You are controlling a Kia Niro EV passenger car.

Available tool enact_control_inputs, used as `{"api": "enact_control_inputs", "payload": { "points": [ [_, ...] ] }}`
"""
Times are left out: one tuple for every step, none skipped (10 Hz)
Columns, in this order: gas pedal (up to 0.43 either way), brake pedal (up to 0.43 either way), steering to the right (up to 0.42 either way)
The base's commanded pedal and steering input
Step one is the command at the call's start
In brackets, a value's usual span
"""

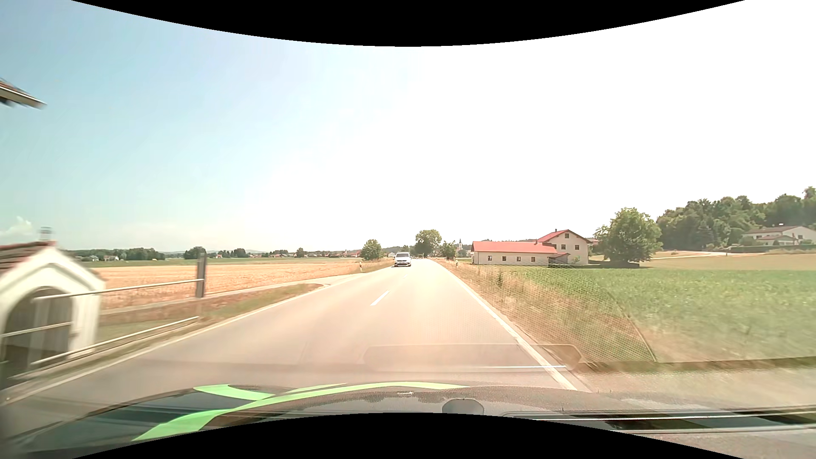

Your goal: Follow the waypoints while adhering to traffic rules and regulations

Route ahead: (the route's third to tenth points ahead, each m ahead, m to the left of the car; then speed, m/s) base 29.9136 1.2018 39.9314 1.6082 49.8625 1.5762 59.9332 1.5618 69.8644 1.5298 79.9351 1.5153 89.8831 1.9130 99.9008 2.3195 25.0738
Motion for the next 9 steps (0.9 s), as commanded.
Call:
{"api": "enact_control_inputs", "payload": {
  "points": [
    [0.22, 0.0, -0.002],
    [0.22, 0.0, -0.002],
    [0.22, 0.0, -0.001],
    [0.22, 0.0, -0.001],
    [0.209, 0.0, -0.001],
    [0.228, 0.0, -0.003],
    [0.26, 0.0, -0.004],
    [0.268, 0.0, -0.003],
    [0.28, 0.0, -0.004]
  ]
}}
